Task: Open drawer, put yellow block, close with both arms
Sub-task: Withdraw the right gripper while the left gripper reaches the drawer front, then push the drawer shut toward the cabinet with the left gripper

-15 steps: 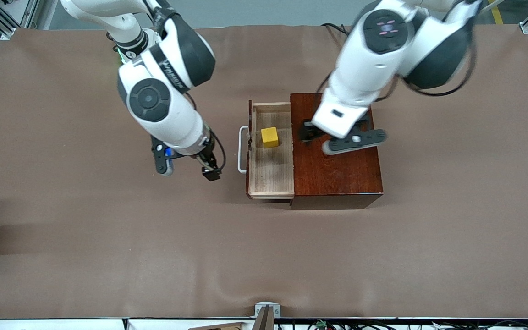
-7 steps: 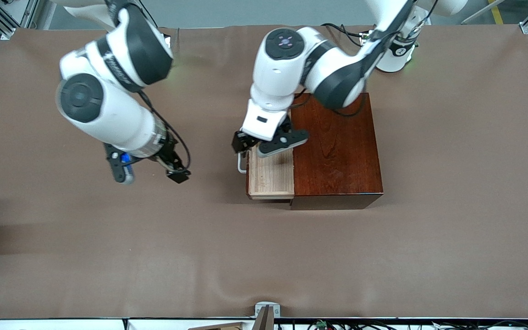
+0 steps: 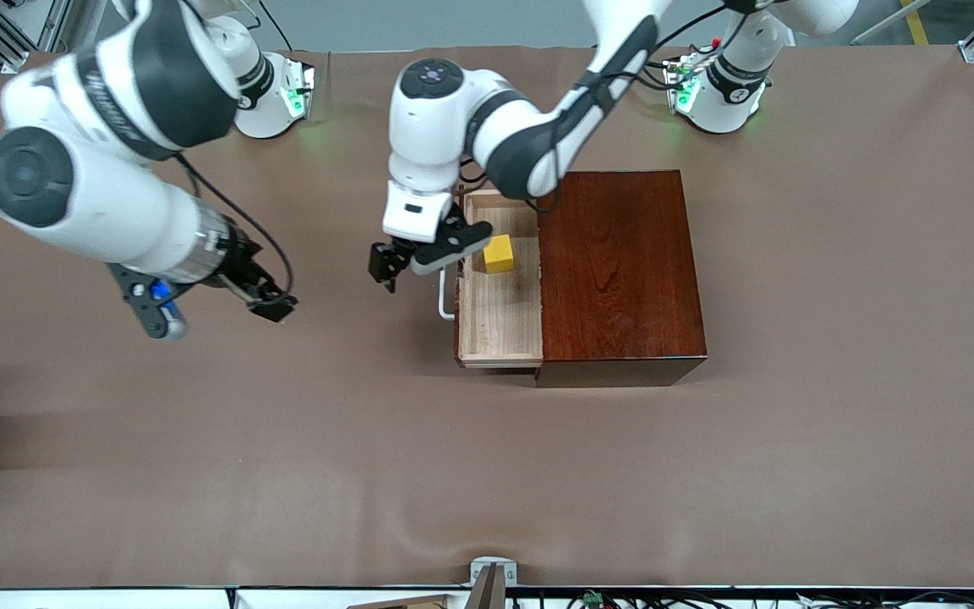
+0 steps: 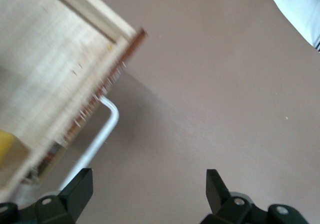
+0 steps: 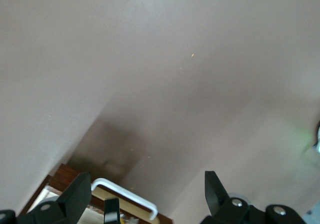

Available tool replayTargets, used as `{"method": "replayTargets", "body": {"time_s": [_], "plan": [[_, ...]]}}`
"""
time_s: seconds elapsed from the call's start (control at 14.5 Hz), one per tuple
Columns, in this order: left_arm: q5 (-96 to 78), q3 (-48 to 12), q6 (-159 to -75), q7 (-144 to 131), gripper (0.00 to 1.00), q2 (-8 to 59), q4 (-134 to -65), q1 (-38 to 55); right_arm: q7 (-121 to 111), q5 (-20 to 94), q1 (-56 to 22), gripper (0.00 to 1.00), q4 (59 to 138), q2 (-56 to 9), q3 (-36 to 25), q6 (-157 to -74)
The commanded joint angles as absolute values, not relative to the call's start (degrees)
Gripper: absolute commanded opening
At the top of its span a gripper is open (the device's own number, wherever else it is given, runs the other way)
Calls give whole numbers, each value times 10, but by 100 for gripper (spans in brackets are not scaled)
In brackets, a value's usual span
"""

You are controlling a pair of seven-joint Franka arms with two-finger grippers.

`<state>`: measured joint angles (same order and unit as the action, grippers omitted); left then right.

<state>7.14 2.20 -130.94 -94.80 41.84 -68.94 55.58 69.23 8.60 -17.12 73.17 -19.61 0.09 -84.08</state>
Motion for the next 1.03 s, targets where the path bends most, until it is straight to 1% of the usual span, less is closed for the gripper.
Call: {"method": "replayTargets", "body": {"time_s": [0.0,0.07,0.21,0.34,0.55,0.83,0.96], "plan": [[84,38,-1345,-989,100,461,-658,572,601,84,-143,100,733,-176,11,-816],[84,42,-1352,-1003,100,471,-650,577,559,82,-138,100,733,-170,10,-805],[84,69,-1354,-1039,100,495,-639,602,524,83,-118,100,733,-166,10,-787],[84,89,-1354,-1074,100,508,-639,617,477,84,-101,100,730,-155,10,-777],[85,90,-1342,-1103,100,509,-642,619,375,78,-78,100,729,-142,9,-749],[86,90,-1299,-1101,100,514,-645,618,277,76,-50,100,729,-120,8,-738],[86,91,-1277,-1097,100,513,-645,617,220,46,-47,100,731,-105,10,-732]]}}
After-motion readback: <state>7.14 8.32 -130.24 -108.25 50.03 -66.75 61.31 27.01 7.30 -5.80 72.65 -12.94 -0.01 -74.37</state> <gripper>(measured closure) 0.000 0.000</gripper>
